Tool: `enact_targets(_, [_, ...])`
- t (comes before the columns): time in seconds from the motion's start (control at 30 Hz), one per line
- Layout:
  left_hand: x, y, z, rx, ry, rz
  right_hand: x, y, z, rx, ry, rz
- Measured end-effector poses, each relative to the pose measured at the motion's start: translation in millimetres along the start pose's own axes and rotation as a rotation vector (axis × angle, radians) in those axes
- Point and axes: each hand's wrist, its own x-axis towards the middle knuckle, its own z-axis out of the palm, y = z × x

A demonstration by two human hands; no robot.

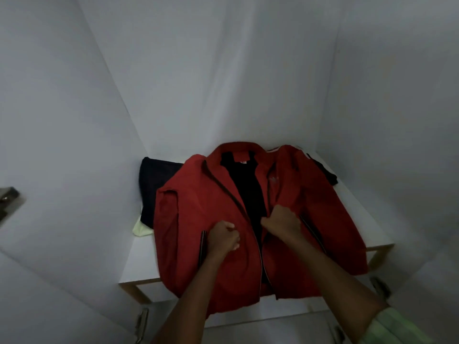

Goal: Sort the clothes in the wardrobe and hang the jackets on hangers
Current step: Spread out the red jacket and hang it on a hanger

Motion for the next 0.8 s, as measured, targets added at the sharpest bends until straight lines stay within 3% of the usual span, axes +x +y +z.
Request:
enact_targets(0.1, [11,17,-2,0.27,0.163,0.254,20,-11,-4,0.038,0.114,-0.085])
enact_targets(0.23, [27,62,4,0.411,0.164,0.52,40,-26,-16,-0.005,0.157,-0.212])
enact_targets(0.5, [59,177,-12,0.817,0.21,0.774,89,-65,-93,-0.138,0.234,-0.365])
enact_targets(0.73, [57,322,-49,0.929,0.303,0.957,119,-121,-223,-0.261,0.456,-0.457])
enact_targets(0.8, [51,373,-62,0.832,0.309,0.96,122,-138,-264,-0.281,0.548,-0.465])
